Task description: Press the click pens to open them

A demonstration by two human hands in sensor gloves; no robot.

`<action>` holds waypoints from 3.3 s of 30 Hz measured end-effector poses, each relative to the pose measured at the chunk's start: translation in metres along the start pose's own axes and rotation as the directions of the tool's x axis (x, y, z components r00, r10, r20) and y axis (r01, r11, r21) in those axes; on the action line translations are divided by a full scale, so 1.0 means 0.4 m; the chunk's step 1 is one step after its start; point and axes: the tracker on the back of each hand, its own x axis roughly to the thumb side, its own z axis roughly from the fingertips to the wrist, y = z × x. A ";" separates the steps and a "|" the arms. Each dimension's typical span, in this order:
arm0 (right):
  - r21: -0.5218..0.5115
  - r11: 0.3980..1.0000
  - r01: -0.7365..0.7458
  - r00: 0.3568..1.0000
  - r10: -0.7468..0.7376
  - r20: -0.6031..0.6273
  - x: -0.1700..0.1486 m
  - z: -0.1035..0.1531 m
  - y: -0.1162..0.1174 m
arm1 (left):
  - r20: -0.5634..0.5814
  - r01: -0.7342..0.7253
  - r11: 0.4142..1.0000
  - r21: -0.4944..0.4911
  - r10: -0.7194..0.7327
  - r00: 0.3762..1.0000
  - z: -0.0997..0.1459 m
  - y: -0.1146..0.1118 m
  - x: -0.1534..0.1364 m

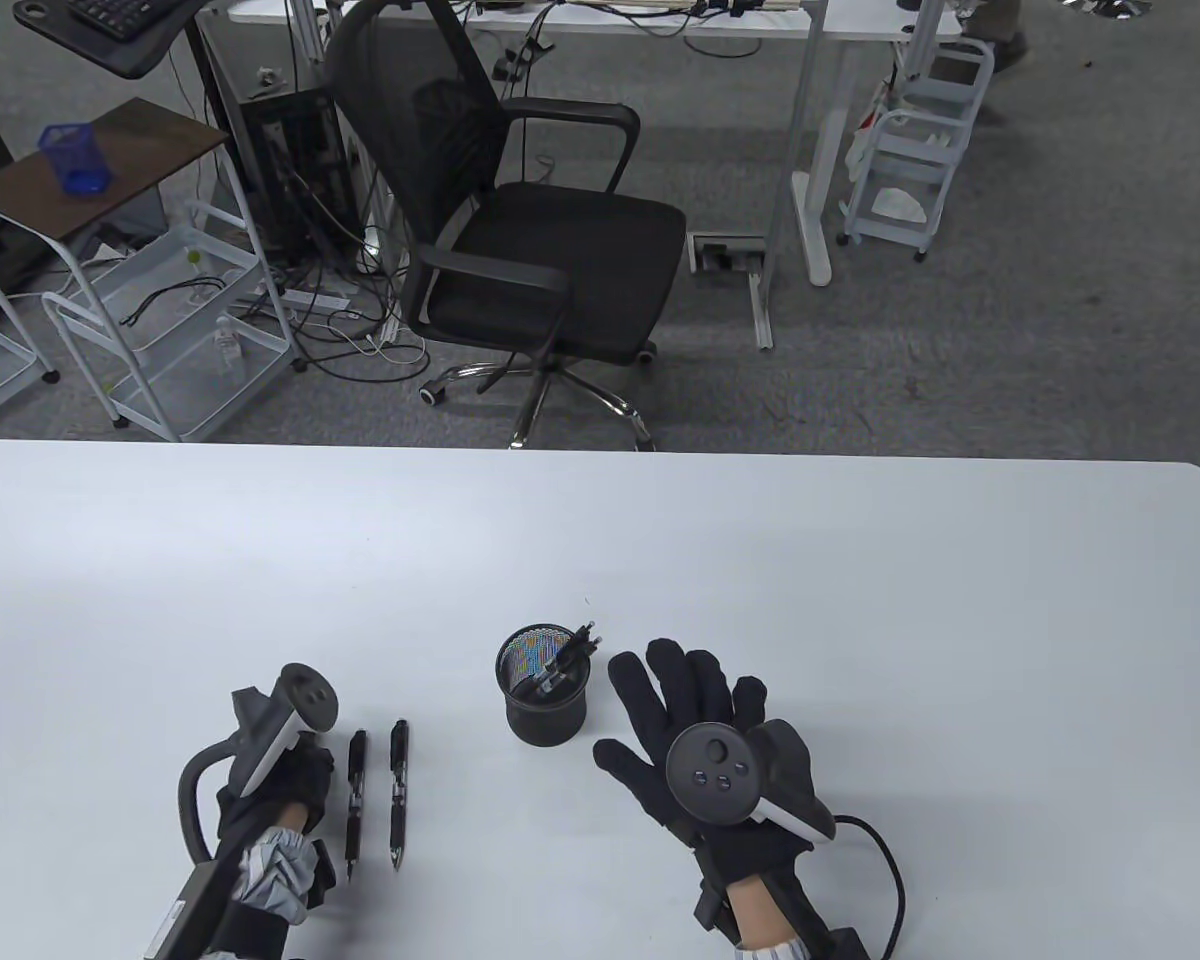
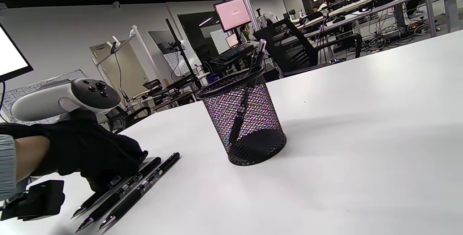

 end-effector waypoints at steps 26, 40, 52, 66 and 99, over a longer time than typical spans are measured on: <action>-0.008 1.000 0.005 1.000 -0.005 0.008 0.002 0.002 -0.002 | 0.010 -0.019 0.999 -0.048 0.019 1.000 -0.010 -0.001 0.001; -0.019 1.000 0.011 0.999 -0.010 0.035 0.016 0.006 -0.008 | 0.060 -0.042 0.998 0.044 0.040 0.997 0.081 0.055 0.024; 0.010 1.000 -0.004 1.000 0.003 0.022 0.014 -0.002 0.009 | 0.372 -0.086 0.964 0.252 -0.014 0.928 0.308 0.143 0.155; 0.016 1.000 0.002 1.000 -0.002 0.017 0.014 -0.004 0.012 | 0.647 -0.157 0.949 0.274 -0.061 0.760 0.409 0.057 0.241; -0.015 0.839 0.544 0.785 -0.515 -0.344 -0.107 -0.205 0.128 | 0.692 -0.132 0.970 0.206 -0.049 0.720 0.406 0.046 0.255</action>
